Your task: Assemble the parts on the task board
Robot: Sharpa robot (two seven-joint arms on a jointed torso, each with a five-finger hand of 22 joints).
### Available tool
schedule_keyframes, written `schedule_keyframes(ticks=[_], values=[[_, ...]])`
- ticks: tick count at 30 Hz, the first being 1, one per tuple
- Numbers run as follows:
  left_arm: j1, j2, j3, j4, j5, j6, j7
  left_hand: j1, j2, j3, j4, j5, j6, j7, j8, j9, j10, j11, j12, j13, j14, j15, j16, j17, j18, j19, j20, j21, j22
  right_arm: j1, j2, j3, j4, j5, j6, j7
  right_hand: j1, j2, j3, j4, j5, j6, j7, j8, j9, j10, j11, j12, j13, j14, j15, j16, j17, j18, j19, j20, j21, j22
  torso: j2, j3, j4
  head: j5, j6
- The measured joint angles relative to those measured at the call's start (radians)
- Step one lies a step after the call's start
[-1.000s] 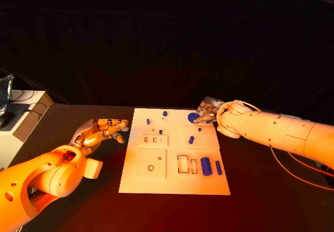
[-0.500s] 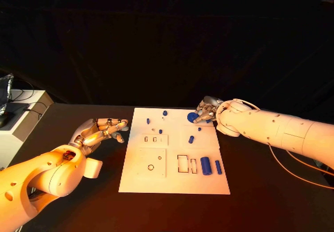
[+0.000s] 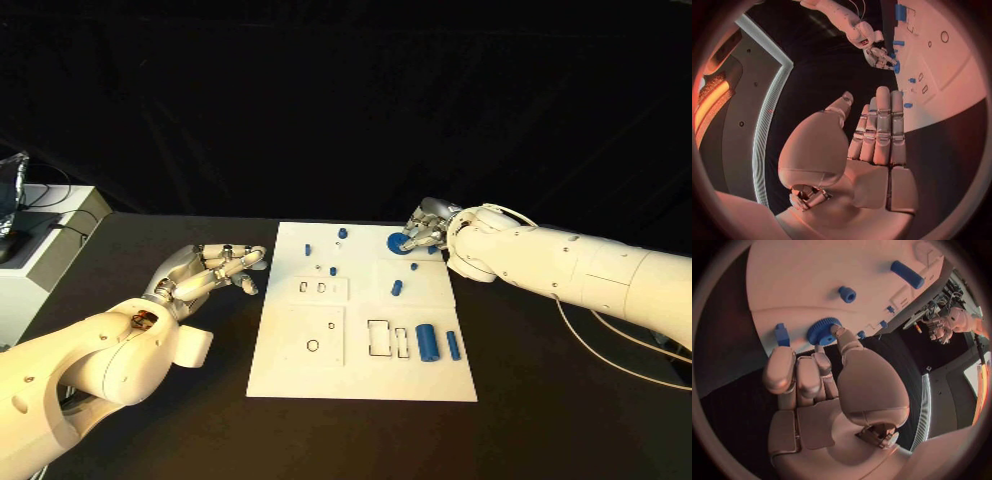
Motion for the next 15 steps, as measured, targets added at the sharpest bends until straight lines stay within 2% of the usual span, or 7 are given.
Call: schedule_keyframes(ticks=[15], values=[[0.000,0.000,0.000,-0.003,0.000,0.001,-0.003,0.005,0.005,0.003,-0.003,0.000,0.004,0.004,0.000,0.000,-0.004,-0.004,0.000,0.000,0.000,0.000,0.000,-0.001,0.000,0.000,0.000,0.000,-0.001,-0.002,-0.001,-0.001,0.016,-0.017,-0.015,-0.012,-0.002,0.026,0.005,-0.012,-0.010,0.019,-0.018,-0.010,0.002,0.009,-0.009,-0.004,0.007,0.000,-0.007,0.000,0.000,-0.001,-0.002,-0.006,0.004,0.000,0.000,0.0006,-0.0007,-0.003,-0.002]])
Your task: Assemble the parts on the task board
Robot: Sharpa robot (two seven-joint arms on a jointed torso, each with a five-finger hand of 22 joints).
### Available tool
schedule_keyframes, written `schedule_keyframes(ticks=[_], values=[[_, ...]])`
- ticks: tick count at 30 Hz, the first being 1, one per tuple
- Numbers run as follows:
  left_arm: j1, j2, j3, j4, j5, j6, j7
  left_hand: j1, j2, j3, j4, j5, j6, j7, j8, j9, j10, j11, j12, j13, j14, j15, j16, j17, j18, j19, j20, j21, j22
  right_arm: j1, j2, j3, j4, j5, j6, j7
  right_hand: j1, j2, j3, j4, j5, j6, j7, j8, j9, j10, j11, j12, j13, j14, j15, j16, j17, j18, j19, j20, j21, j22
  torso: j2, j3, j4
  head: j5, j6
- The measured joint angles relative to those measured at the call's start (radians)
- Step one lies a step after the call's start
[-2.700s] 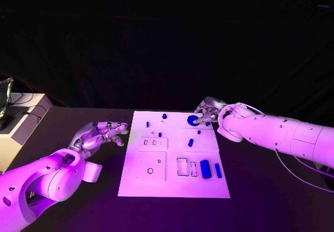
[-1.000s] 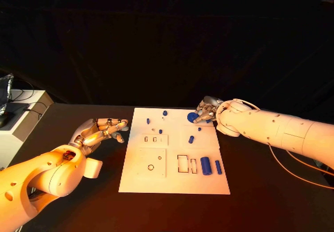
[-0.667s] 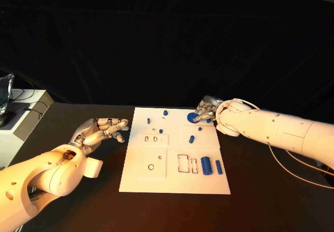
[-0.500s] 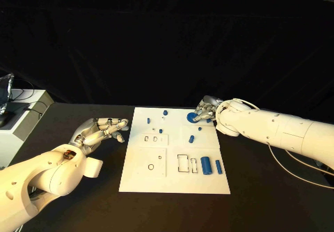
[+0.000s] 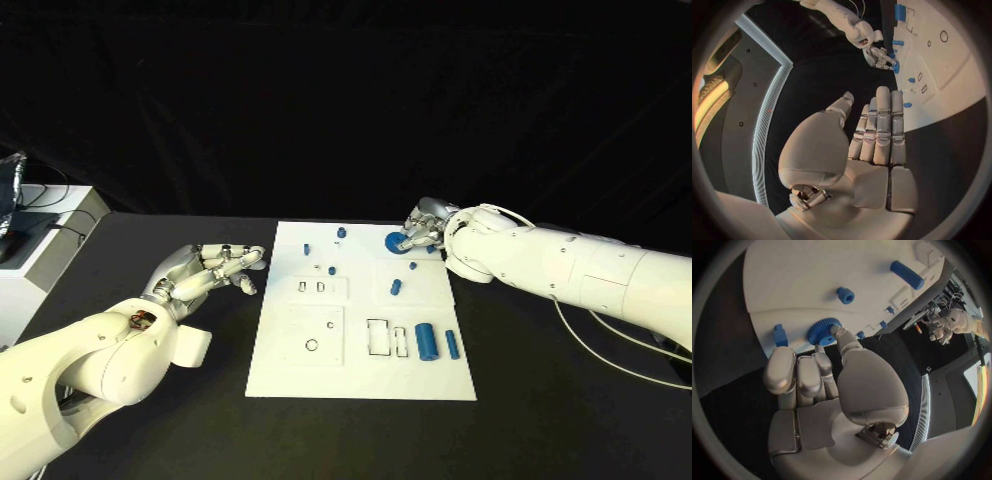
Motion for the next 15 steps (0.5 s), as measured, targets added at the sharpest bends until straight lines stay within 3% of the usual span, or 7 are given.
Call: schedule_keyframes(ticks=[7,15], values=[[0.000,0.000,0.000,-0.001,0.000,0.002,0.000,0.000,0.000,0.000,0.000,0.000,0.000,0.000,0.000,0.000,0.000,0.000,0.000,0.000,0.000,0.000,0.000,-0.001,0.000,0.000,0.000,0.000,-0.001,-0.006,-0.012,-0.003,0.047,-0.037,-0.060,-0.004,0.000,0.001,0.001,-0.010,-0.003,0.011,-0.011,0.000,0.000,0.014,-0.004,0.000,0.008,0.004,-0.004,-0.008,-0.005,-0.005,0.000,-0.007,0.004,0.000,0.000,-0.0001,0.0003,-0.001,0.002],[0.000,0.000,0.000,-0.002,0.001,0.005,0.000,0.000,0.000,0.000,0.000,0.000,0.000,0.000,0.000,0.000,0.000,0.000,0.000,0.000,0.000,0.000,0.000,-0.001,0.000,0.000,0.000,0.000,-0.001,-0.006,-0.035,-0.003,0.155,-0.137,-0.181,-0.003,-0.001,0.004,0.000,-0.011,-0.001,0.014,-0.014,0.001,0.000,0.023,-0.006,-0.011,0.015,0.003,-0.004,-0.008,0.001,-0.005,0.000,-0.007,0.009,0.000,-0.001,-0.0004,0.0004,0.004,0.005]])
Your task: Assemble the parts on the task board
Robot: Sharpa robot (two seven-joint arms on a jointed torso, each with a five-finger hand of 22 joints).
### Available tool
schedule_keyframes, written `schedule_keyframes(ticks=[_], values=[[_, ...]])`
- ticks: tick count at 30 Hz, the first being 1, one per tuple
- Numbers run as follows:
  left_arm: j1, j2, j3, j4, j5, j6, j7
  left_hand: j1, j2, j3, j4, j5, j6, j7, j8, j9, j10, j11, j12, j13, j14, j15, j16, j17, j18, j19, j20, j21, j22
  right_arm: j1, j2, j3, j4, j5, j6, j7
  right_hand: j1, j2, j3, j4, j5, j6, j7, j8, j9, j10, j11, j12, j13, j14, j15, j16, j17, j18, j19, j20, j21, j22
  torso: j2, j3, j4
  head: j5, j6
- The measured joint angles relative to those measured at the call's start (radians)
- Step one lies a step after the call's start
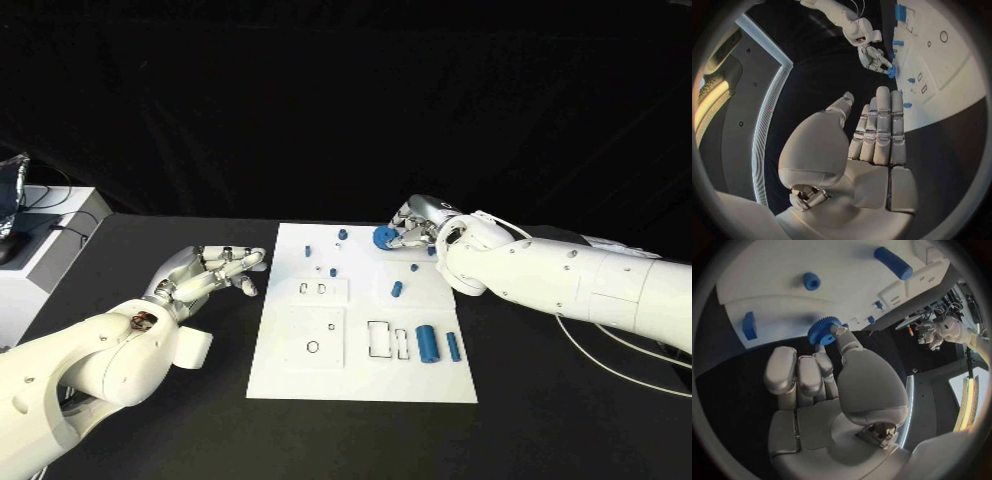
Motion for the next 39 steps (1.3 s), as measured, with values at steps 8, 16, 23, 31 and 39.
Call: schedule_keyframes(ticks=[8,16,23,31,39], values=[[0.000,0.003,0.000,-0.001,0.000,0.003,0.000,0.000,0.000,0.000,0.000,0.000,0.000,0.000,0.000,0.000,0.000,0.000,0.000,0.000,0.000,0.000,0.000,0.000,0.000,0.000,0.000,0.000,0.000,-0.006,0.043,-0.004,0.028,-0.111,-0.063,0.001,0.000,0.000,-0.005,0.006,-0.011,0.005,-0.005,0.000,0.000,0.012,-0.005,-0.004,0.008,0.000,-0.007,0.000,0.009,0.000,0.000,-0.006,0.007,0.000,0.000,-0.0007,-0.0001,0.005,0.006],[0.000,0.006,0.000,-0.001,0.000,0.005,0.000,0.000,0.000,-0.003,-0.003,0.000,0.000,0.000,0.000,0.000,0.000,0.000,0.000,0.000,0.000,0.000,0.000,-0.001,0.000,0.000,0.000,0.000,-0.003,-0.017,0.109,-0.008,-0.014,-0.181,-0.082,-0.003,0.001,-0.001,-0.007,0.010,-0.015,0.007,-0.004,0.001,0.000,0.014,-0.007,-0.008,0.009,0.000,-0.007,0.000,0.010,0.000,0.000,-0.007,0.007,0.000,0.000,-0.0022,0.0021,0.006,0.009],[0.000,0.011,0.000,-0.002,0.000,0.006,0.000,0.000,0.000,-0.003,-0.003,0.000,0.000,0.000,0.000,0.000,0.000,0.000,0.000,0.000,0.000,0.000,0.000,-0.001,0.000,0.000,0.000,0.000,-0.003,-0.031,0.165,-0.010,-0.064,-0.210,-0.086,-0.006,0.005,-0.006,-0.006,0.012,-0.017,0.008,-0.003,0.000,0.000,0.014,-0.007,-0.008,0.011,0.000,-0.007,0.000,0.012,-0.001,0.000,-0.007,0.007,0.000,0.001,-0.0028,0.0037,0.008,0.010],[0.000,0.012,0.000,-0.002,0.000,0.008,0.000,0.000,0.000,-0.003,-0.003,0.000,0.000,0.000,0.000,0.000,0.000,0.000,0.000,0.000,0.000,0.000,0.000,-0.001,0.000,0.000,0.000,0.000,-0.003,-0.047,0.204,-0.011,-0.102,-0.226,-0.086,-0.008,0.005,-0.006,-0.005,0.013,-0.019,0.008,-0.002,-0.002,0.000,0.014,-0.007,-0.008,0.012,0.000,-0.007,0.000,0.012,-0.001,0.000,-0.007,0.007,0.000,0.003,-0.0021,0.0081,0.014,0.005],[0.000,0.011,0.000,-0.003,0.000,0.009,0.000,0.000,0.000,-0.003,-0.003,0.000,0.000,0.000,0.000,0.000,0.000,0.000,0.000,0.000,0.000,0.000,0.000,-0.001,0.000,0.000,0.000,0.000,-0.003,-0.044,0.222,-0.008,-0.134,-0.241,-0.085,-0.013,0.005,-0.006,-0.003,0.015,-0.020,0.008,-0.002,-0.003,0.000,0.014,-0.006,-0.008,0.012,0.000,-0.007,0.000,0.013,-0.001,0.000,-0.007,0.007,0.000,0.005,-0.0018,0.0090,0.017,0.004]])
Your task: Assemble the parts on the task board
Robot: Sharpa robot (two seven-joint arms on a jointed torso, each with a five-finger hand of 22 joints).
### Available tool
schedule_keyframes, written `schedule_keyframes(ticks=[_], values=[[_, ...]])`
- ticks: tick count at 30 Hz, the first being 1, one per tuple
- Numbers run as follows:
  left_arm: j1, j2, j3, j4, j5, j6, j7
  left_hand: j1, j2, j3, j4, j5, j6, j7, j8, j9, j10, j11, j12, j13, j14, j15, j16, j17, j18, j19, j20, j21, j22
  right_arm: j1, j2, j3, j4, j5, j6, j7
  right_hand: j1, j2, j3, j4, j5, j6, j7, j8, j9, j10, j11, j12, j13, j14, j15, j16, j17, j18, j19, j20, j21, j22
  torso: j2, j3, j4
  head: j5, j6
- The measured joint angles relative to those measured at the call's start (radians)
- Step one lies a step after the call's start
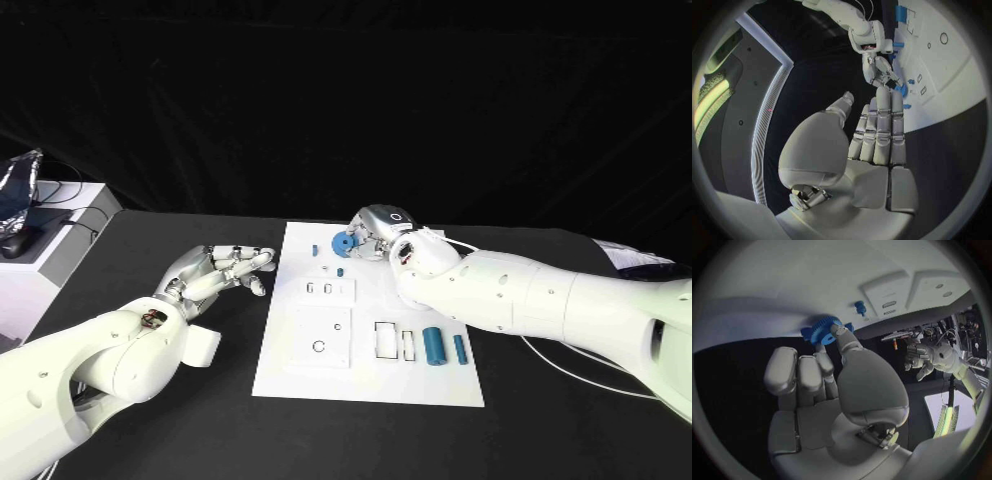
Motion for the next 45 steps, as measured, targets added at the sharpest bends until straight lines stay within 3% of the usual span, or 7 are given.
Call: schedule_keyframes(ticks=[14,20,24,27,30,38,45], values=[[0.000,0.000,0.000,-0.001,0.000,0.001,0.000,0.000,0.000,0.000,0.000,0.000,0.000,0.000,0.000,0.000,0.000,0.000,0.000,0.000,0.000,0.000,0.000,0.000,0.000,0.000,0.000,0.000,0.000,0.000,0.016,0.000,-0.023,-0.021,0.005,-0.003,-0.008,-0.008,0.001,0.002,-0.004,0.000,0.001,0.006,0.000,0.000,0.001,-0.008,0.001,0.000,0.000,0.000,0.000,-0.001,0.001,-0.001,0.000,0.001,0.000,0.0010,-0.0017,0.000,-0.004],[0.000,0.001,0.000,-0.001,0.000,0.001,0.000,0.000,0.000,0.000,0.000,0.000,0.000,0.000,0.000,0.000,0.000,0.000,0.000,0.000,0.000,0.000,0.000,0.000,0.000,0.000,0.000,0.000,0.000,0.001,0.023,0.000,-0.032,-0.022,0.015,-0.003,-0.012,-0.023,-0.007,0.021,-0.037,-0.040,0.042,0.008,0.000,-0.018,0.021,-0.031,-0.015,0.000,0.001,0.000,0.005,-0.011,0.001,-0.001,0.000,0.001,0.000,0.0010,-0.0019,0.000,-0.005],[0.000,0.001,0.000,-0.002,0.000,0.002,0.000,0.000,0.000,0.000,0.000,0.000,0.000,0.000,0.000,0.000,0.000,0.000,0.000,0.000,0.000,0.000,0.000,0.000,0.000,0.000,0.000,0.000,0.000,0.001,0.025,0.000,-0.038,-0.018,0.017,-0.002,-0.034,-0.073,-0.018,0.087,-0.092,-0.111,0.054,0.005,-0.003,-0.049,0.037,-0.055,-0.036,-0.002,0.020,0.000,0.012,-0.015,0.010,0.008,0.000,0.001,-0.001,0.0006,-0.0018,0.001,-0.006],[0.000,0.000,0.000,-0.002,0.000,0.002,0.000,0.000,0.000,0.000,0.000,0.000,0.000,0.000,0.000,0.000,0.000,0.000,0.000,0.000,0.000,0.000,0.000,0.000,0.000,0.000,0.000,0.000,0.000,-0.001,0.022,-0.001,-0.038,-0.011,0.017,-0.001,-0.046,-0.135,-0.007,0.207,-0.102,-0.133,0.054,0.005,-0.004,-0.062,0.050,-0.056,-0.058,-0.002,0.027,0.008,0.021,-0.001,0.006,0.019,0.004,0.001,-0.001,0.0004,-0.0017,0.001,-0.007],[0.000,0.000,0.000,-0.003,0.000,0.002,0.000,0.000,0.000,0.000,0.000,0.000,0.000,0.000,0.000,0.000,0.000,0.000,0.000,0.000,0.000,0.000,0.000,0.000,0.000,0.000,0.000,0.000,0.000,-0.002,0.017,-0.001,-0.035,-0.003,0.017,0.000,-0.046,-0.146,-0.010,0.254,-0.102,-0.136,0.058,0.006,-0.004,-0.067,0.045,-0.049,-0.070,-0.002,0.027,0.008,0.024,0.000,0.006,0.019,0.007,0.001,-0.001,0.0000,-0.0016,0.003,-0.008],[0.000,0.000,0.000,-0.004,0.000,0.002,-0.001,0.000,0.000,0.000,0.000,0.000,0.000,0.000,0.000,0.000,-0.004,0.004,0.000,0.000,0.000,0.000,0.000,-0.001,0.000,0.000,0.000,0.005,-0.005,-0.004,-0.001,-0.002,-0.019,0.020,0.017,0.007,-0.052,-0.142,-0.013,0.256,-0.083,-0.137,0.058,0.006,-0.004,-0.067,0.045,-0.037,-0.070,-0.002,0.027,0.012,0.027,0.000,0.006,0.019,0.018,0.000,-0.001,0.0006,-0.0028,0.004,-0.007],[0.000,0.000,0.000,-0.005,0.000,0.002,-0.001,0.000,0.000,0.000,0.000,0.000,0.000,0.000,0.000,0.000,-0.004,0.004,0.000,0.000,0.000,0.000,0.000,-0.001,0.000,0.000,0.000,0.005,-0.005,-0.004,-0.017,-0.002,-0.003,0.045,0.017,0.022,-0.078,-0.072,-0.018,0.171,-0.069,-0.122,0.062,0.006,-0.004,-0.059,0.037,-0.028,-0.064,-0.002,0.027,0.017,0.029,-0.001,0.006,0.019,0.023,0.000,-0.001,0.0012,-0.0029,0.005,-0.007]])
